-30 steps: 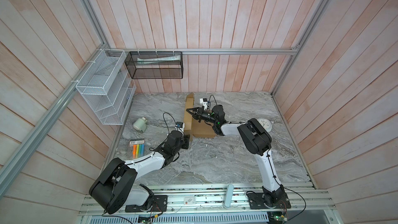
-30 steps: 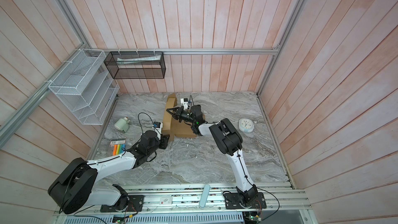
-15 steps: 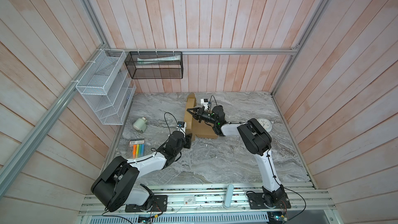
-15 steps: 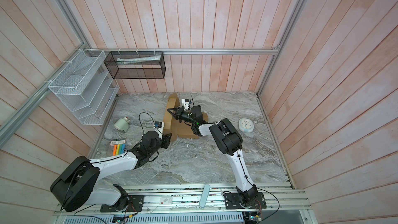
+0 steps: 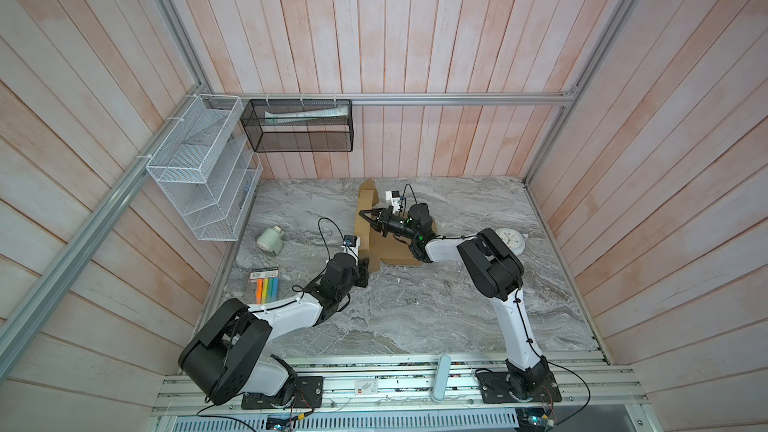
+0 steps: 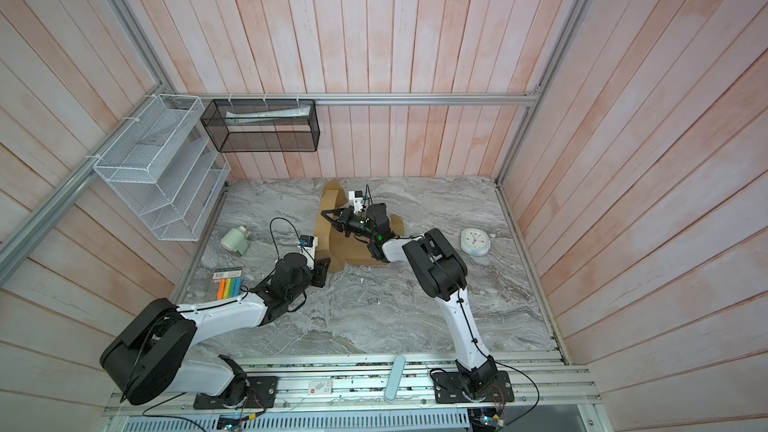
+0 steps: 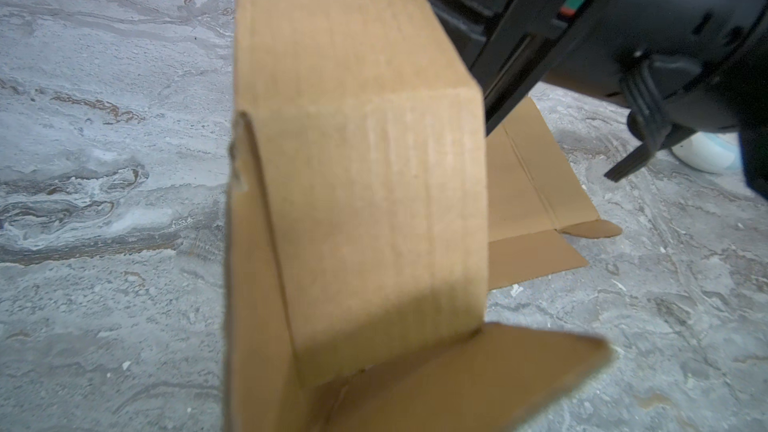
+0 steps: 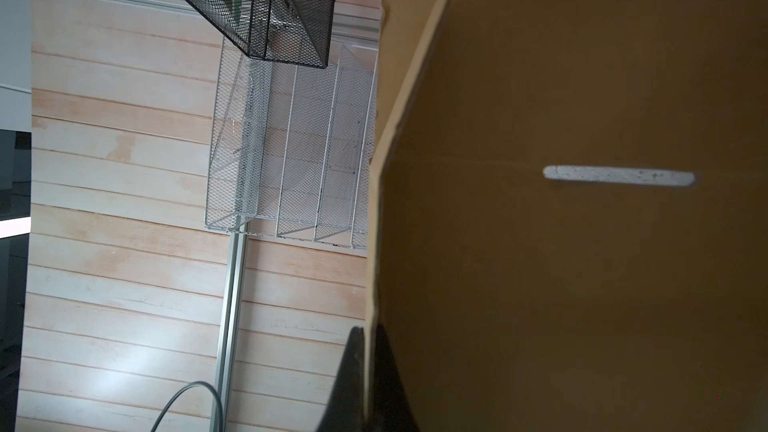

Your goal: Fold the paper box

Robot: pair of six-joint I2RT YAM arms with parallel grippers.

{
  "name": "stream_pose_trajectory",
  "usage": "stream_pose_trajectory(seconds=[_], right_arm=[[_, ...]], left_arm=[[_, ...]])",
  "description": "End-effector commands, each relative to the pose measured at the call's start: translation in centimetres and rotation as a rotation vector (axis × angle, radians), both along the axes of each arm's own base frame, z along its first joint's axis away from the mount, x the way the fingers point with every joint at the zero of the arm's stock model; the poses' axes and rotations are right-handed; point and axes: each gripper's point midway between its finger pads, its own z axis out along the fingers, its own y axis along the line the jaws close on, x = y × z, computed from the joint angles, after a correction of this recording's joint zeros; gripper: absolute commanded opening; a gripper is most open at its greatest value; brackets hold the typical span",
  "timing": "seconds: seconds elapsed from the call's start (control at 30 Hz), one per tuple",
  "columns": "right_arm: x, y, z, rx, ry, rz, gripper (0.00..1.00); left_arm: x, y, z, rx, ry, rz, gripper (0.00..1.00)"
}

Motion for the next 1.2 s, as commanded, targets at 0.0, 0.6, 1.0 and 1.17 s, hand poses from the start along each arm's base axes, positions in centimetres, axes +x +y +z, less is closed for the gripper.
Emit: stream_pose_trajectory(seconds=[0.0,0.6,1.0,1.17], right_arm=[[-1.0,1.3,-0.8,-0.019,-0.014,0.039,0.00],[-1.5,1.6,-0.8,-0.033,-0.024,0.041,0.00],[-1.9,1.9,-1.0,-0.035,-0.018,0.041,0.00],[-1.8,2.0,-0.9,-0.030,-0.016,0.037,0.00]], left_arm=[[1.5,-1.1,2.7,-0.024,-0.085,-0.012,0.37],[2.9,-1.5,5.1,-0.023,-0.124,-0.015,0.30],[4.0,-1.2,6.3,-0.040,-0.141,0.011,0.35],[4.5,-1.0,6.8,-0.047,-0.153,0.031,0.36]])
